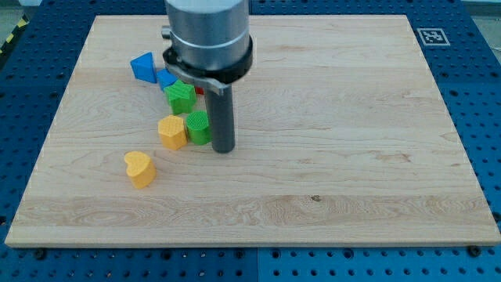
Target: Move the green circle into the green star
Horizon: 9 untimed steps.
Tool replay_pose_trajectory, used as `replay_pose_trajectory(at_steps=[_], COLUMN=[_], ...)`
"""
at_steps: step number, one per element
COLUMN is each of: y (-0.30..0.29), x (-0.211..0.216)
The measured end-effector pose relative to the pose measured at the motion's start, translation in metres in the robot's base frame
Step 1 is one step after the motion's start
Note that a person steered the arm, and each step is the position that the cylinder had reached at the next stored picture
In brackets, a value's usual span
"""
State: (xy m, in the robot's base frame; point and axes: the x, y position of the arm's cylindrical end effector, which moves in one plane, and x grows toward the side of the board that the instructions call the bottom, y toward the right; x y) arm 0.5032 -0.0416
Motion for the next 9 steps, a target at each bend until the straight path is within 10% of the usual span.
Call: replay_pose_trajectory(at_steps=[9], y=[-0.093], x=[-0.038])
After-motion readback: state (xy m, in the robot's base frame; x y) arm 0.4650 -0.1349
